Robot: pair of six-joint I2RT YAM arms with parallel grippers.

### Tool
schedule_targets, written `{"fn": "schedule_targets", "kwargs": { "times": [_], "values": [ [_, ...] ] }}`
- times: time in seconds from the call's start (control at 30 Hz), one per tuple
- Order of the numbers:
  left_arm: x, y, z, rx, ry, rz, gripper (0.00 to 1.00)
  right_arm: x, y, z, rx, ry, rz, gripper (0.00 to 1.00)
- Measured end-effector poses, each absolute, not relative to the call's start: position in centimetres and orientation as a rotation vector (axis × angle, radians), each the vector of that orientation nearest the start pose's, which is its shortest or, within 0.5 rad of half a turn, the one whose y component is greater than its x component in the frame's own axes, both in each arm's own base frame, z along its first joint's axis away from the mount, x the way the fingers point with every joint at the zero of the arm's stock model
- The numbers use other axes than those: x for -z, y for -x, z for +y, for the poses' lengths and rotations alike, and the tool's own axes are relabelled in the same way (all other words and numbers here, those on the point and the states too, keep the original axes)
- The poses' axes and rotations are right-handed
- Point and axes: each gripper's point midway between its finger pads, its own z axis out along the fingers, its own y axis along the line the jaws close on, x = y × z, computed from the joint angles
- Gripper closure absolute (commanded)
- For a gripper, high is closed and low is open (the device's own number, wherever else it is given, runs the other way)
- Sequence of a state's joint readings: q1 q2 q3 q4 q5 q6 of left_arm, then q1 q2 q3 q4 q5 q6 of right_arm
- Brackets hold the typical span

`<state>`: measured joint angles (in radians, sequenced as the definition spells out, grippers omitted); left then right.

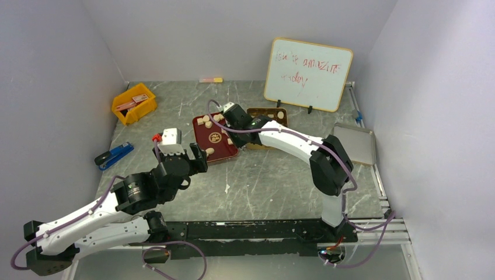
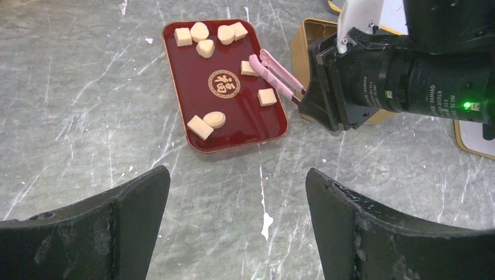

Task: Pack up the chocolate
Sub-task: Pick up the fake chocolate from the plate.

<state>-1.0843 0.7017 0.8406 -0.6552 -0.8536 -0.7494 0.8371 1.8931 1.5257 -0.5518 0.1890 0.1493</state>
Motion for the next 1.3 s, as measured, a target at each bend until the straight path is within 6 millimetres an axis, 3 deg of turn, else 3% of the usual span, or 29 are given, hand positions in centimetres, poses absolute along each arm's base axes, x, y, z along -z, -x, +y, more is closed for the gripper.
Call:
{"fn": "schedule_targets", "kwargs": {
  "times": [0.4, 0.63, 1.3],
  "values": [
    [-24.8, -20.3, -14.1, 0.349, 0.178, 1.904, 0.09, -8.2, -33.5, 33.7, -0.158, 0.804, 2.412, 0.65],
    [-24.8, -20.3, -14.1, 0.348, 0.178, 1.904, 0.09, -7.5, -33.7, 33.8, -0.141, 0.817, 2.424, 0.64],
    [-25.2, -20.3, -13.8, 0.357, 0.19, 1.891, 0.09, -9.1, -35.8, 34.4, -0.087, 0.775, 2.376, 0.64]
  ]
}}
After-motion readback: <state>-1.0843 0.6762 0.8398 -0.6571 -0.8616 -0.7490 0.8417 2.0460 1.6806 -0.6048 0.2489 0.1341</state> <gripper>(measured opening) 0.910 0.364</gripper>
